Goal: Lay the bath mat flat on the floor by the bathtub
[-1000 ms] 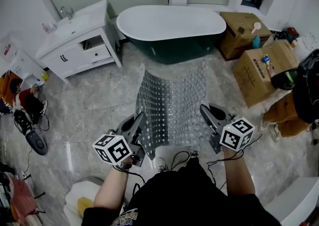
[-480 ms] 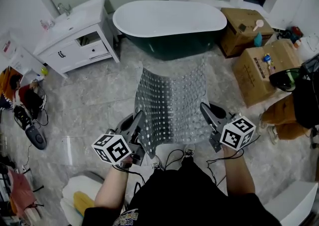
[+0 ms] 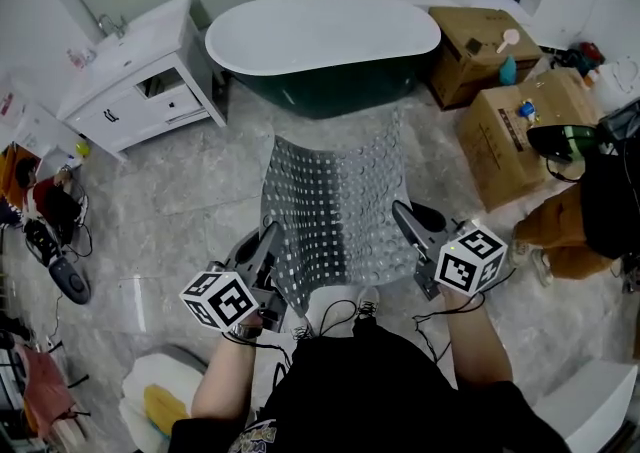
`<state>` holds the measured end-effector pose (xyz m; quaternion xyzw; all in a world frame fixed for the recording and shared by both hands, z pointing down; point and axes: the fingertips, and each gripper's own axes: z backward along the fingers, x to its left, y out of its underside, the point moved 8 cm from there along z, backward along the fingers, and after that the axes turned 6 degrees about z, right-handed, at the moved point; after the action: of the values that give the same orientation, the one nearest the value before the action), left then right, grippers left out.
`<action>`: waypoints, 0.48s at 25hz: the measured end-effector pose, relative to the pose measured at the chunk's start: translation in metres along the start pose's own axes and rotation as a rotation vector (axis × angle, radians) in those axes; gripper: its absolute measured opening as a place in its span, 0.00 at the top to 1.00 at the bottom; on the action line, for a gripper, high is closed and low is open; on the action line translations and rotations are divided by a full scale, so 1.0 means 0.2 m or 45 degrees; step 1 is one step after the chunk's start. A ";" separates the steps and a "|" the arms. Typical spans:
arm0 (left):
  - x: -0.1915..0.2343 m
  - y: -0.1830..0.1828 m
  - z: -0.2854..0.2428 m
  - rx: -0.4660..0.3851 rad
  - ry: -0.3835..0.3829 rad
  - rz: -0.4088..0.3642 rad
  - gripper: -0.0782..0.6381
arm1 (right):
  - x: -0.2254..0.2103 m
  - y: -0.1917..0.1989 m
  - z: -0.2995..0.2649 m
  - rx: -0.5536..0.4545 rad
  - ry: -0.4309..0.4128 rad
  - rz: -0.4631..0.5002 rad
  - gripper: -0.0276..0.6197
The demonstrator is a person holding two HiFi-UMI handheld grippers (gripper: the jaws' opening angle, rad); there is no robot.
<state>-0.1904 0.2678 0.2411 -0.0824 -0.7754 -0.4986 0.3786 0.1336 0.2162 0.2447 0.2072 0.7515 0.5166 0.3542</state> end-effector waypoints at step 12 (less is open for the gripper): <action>-0.24 0.03 -0.17 -0.005 0.050 -0.032 0.85 | -0.19 -0.08 0.21 -0.062 0.019 0.014 0.91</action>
<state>-0.1363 0.2536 0.2215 -0.0636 -0.7680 -0.5063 0.3871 0.1911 0.2109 0.2319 0.1987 0.7401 0.5384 0.3506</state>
